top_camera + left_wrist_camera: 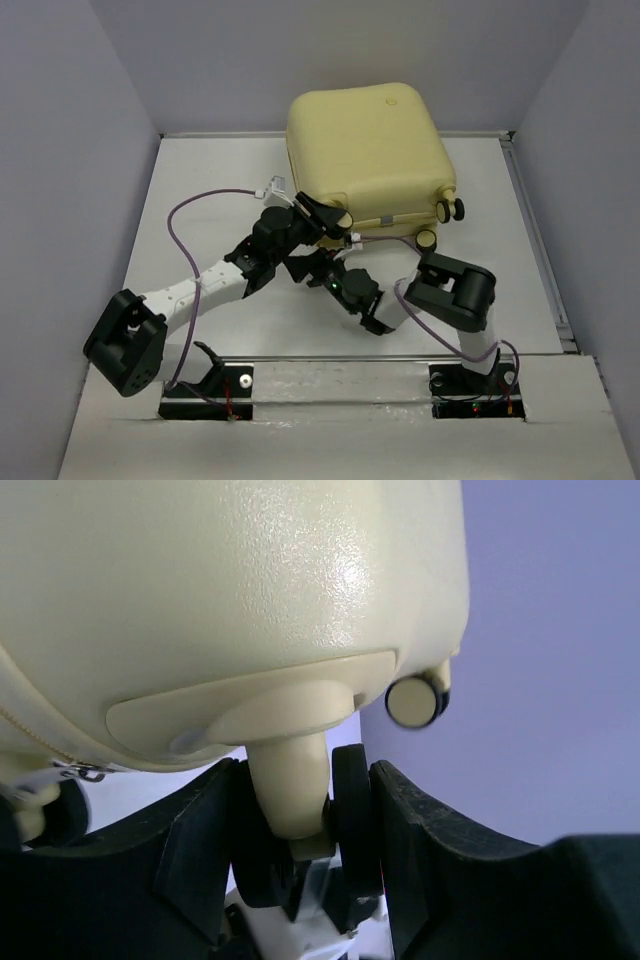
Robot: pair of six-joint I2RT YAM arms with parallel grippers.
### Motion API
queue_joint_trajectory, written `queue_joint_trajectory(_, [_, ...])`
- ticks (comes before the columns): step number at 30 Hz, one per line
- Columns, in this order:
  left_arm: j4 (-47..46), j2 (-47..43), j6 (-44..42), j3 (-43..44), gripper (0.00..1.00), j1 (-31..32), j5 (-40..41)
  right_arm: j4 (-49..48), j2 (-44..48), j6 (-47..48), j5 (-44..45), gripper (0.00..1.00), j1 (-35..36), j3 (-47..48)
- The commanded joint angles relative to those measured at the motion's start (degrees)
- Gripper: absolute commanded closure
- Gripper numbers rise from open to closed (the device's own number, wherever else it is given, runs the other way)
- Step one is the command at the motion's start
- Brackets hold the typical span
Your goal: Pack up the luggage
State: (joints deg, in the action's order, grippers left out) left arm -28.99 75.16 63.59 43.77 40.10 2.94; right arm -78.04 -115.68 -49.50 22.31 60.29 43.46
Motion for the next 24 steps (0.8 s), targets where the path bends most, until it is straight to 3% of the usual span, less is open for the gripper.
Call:
queue_joint_trajectory(1, [-17.59,-11.6,2.33,-3.68,0.94,5.44,-14.81,-8.07,11.59,5.71,-7.19,0.15,3.08,-15.14])
queue_joint_trajectory(4, [-18.46,-14.15,2.76,-9.81,0.91,3.5,-14.54,7.32,24.85,8.36,-5.52,0.08,3.08,-19.63])
queue_joint_trajectory(7, [-22.24,-14.95,3.99,-14.23,0.71,1.22,-16.55,38.64,37.25,13.09,-4.81,0.06,3.08,-17.02])
queue_joint_trajectory(10, [-24.18,-14.69,3.21,-15.9,0.56,-0.72,-19.01,56.87,46.14,15.91,-2.27,0.03,3.08,-13.86])
queue_joint_trajectory(12, [-25.14,-14.69,2.24,-17.04,0.53,-1.42,-19.81,62.46,50.35,17.32,0.18,0.01,3.08,-12.01])
queue_joint_trajectory(16, [-25.59,-14.77,0.66,-18.01,0.51,-2.21,-20.87,69.94,50.03,22.06,1.25,0.0,1.94,-5.24])
queue_joint_trajectory(24, [-22.18,-15.21,-3.21,-16.53,0.47,-2.74,-23.15,70.31,41.86,27.87,3.79,0.0,-0.61,6.45])
